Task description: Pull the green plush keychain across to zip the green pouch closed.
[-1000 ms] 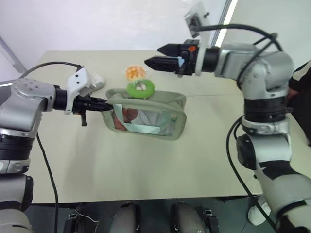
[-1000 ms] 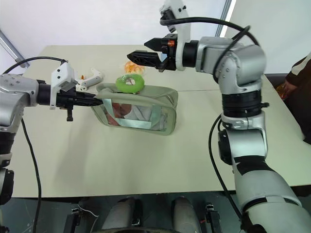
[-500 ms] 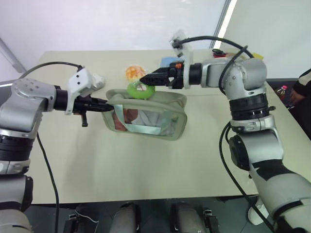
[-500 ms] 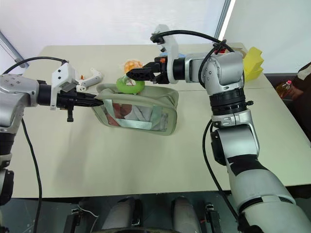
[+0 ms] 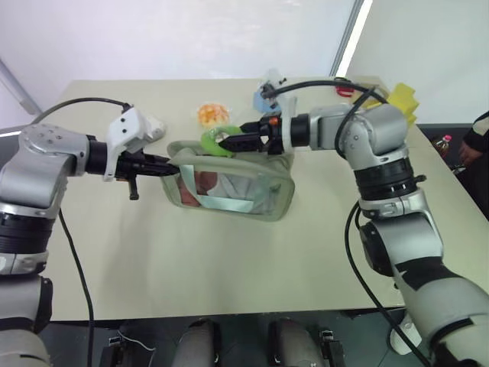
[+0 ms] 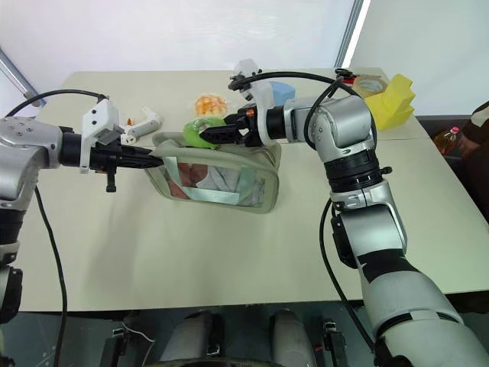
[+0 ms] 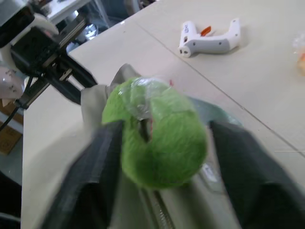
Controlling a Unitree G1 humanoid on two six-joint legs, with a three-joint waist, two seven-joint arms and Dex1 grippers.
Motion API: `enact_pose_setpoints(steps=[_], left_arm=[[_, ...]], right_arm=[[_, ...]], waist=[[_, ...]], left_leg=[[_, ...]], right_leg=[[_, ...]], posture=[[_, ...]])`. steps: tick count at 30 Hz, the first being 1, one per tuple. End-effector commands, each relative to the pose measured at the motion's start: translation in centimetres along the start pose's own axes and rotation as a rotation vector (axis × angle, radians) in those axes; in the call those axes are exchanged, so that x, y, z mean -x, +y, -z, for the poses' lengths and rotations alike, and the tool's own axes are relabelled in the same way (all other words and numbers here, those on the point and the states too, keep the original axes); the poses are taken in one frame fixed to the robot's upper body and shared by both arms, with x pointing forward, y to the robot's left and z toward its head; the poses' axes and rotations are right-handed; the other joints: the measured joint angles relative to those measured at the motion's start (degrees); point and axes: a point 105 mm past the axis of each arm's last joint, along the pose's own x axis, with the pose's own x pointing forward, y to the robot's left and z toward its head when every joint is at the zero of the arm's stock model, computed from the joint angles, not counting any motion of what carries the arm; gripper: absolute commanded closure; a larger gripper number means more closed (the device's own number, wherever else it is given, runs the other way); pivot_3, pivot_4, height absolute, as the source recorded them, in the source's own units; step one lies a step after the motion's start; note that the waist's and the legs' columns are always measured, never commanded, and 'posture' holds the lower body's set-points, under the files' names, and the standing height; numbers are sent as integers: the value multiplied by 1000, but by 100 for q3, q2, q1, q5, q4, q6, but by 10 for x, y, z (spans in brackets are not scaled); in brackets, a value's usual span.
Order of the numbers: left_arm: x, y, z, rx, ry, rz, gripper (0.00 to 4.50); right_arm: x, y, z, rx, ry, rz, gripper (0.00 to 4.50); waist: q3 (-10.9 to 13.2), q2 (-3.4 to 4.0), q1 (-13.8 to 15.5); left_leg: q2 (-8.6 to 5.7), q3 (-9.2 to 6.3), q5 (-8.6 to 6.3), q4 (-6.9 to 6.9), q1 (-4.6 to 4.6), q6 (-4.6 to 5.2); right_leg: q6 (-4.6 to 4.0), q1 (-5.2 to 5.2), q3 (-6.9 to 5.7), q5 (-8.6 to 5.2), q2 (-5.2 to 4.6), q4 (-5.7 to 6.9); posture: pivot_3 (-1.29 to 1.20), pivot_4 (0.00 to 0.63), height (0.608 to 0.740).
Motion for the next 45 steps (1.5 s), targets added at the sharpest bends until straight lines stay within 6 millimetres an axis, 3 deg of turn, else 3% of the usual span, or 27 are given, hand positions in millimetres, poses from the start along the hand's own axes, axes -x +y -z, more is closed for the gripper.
enact_pose_setpoints(steps=[1, 3, 4, 10, 12, 14, 20, 25, 27, 30, 34, 37, 40, 45], left_arm=[[-6, -6, -4, -21, -12, 34, 4500], [-6, -6, -4, -22, -11, 37, 4500], [-6, -6, -4, -22, -11, 38, 4500], [-4, -4, -2, -23, -4, 33, 4500], [-2, -2, -1, -18, -2, 19, 4500], [-1, -1, 0, -15, -1, 12, 4500], [0, 9, 9, 16, 7, -46, 4500], [-4, 11, 16, 45, 7, -71, 4500], [-8, 10, 16, 52, -2, -69, 4500], [-13, 9, 15, 54, -10, -63, 4500], [-12, 8, 15, 56, -13, -61, 4500], [-12, 6, 15, 57, -10, -60, 4500], [-12, 3, 15, 56, -7, -58, 4500], [-12, 2, 16, 57, -3, -63, 4500]], right_arm=[[8, 7, -22, 33, -70, -6, 3295], [13, 6, -21, 36, -73, 11, 4330], [16, 5, -22, 37, -76, 20, 4424], [59, -3, -38, 151, -117, 185, 4424], [94, -10, -44, 270, -108, 336, 4424], [112, -10, -44, 333, -88, 415, 4424], [154, -11, -14, 421, 43, 625, 4424], [182, -27, 37, 489, 246, 799, 4424], [175, -33, 68, 430, 275, 796, 4424], [145, -33, 123, 263, 272, 713, 4424], [103, -16, 154, 111, 213, 603, 4424], [79, -7, 168, 64, 209, 550, 4424], [70, -5, 177, 71, 238, 527, 4424], [91, -27, 180, 224, 334, 610, 4424]], waist=[[0, 0, 0], [0, 0, 2], [0, 0, 3], [0, 0, 18], [0, 1, 33], [1, 0, 54], [0, 1, 7], [-1, 0, 28], [-7, -4, 19], [-13, -5, 20], [-14, 1, 20], [-13, 1, 24], [-14, 1, 18], [-14, 1, 21]], left_leg=[[0, 0, 0, 0, 0, 0], [0, 0, 0, 0, 0, 0], [0, 0, 0, 0, 0, 0], [-1, -1, 0, 0, -2, 1], [-1, -3, -2, 0, -3, 3], [-2, -8, -4, 0, -8, 7], [2, -3, -20, -2, 1, 35], [0, -3, -22, -1, -2, 38], [1, -3, -22, -2, 2, 38], [4, -4, -21, -8, 21, 38], [4, -4, -21, -7, 30, 37], [5, -8, -21, -7, 49, 37], [5, -8, -23, -11, 64, 39], [5, -7, -27, -16, 91, 47]], right_leg=[[0, 0, 0, 0, 0, 0], [0, 0, 0, 0, 0, 0], [0, 0, 0, 0, 0, 0], [0, 0, 1, 0, -1, -1], [0, 0, 0, 0, -1, -1], [0, 0, 0, 0, -1, -2], [0, 0, 2, 0, 2, -6], [0, 5, 5, 0, 0, -19], [0, 16, 6, 0, 1, -49], [0, 40, 3, 0, 8, -62], [0, 54, 4, 0, 8, -65], [0, 74, 0, 0, 10, -70], [0, 91, 0, -1, 10, -76], [-1, 114, 0, -2, 10, -79]], posture=[[0, 150, 740], [0, 150, 740], [0, 150, 740], [0, 150, 740], [0, 150, 740], [0, 150, 740], [0, 150, 740], [0, 150, 740], [0, 150, 740], [0, 150, 740], [0, 150, 740], [0, 150, 740], [0, 150, 740], [0, 150, 740]])
